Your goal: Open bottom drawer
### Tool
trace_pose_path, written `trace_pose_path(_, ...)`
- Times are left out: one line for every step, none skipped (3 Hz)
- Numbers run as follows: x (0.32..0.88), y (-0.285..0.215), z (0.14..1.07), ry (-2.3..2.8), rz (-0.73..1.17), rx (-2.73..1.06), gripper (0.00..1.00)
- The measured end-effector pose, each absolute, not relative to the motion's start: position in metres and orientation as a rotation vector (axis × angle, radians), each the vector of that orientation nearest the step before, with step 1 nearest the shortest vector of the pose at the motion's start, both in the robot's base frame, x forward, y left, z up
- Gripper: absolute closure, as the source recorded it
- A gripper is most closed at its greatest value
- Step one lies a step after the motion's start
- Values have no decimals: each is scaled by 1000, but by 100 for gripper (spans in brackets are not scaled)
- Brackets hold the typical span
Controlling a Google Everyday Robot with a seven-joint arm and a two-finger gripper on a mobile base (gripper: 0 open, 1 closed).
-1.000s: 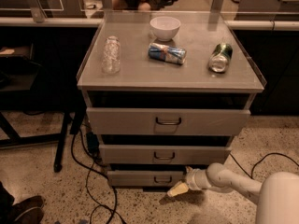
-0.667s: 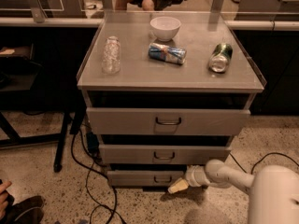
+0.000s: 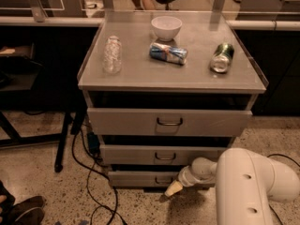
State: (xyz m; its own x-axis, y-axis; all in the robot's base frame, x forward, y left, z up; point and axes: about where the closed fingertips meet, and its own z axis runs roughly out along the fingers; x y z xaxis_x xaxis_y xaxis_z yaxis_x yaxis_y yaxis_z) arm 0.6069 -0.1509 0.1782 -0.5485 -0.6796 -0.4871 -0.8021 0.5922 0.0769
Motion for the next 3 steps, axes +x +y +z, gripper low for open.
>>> trace_pose_path(595, -149, 159, 2451, 326, -1290, 0)
trace_pose_path(571, -150, 156, 2460, 337, -1343, 0)
trace_pose_path(571, -151, 160, 2460, 337, -1344, 0)
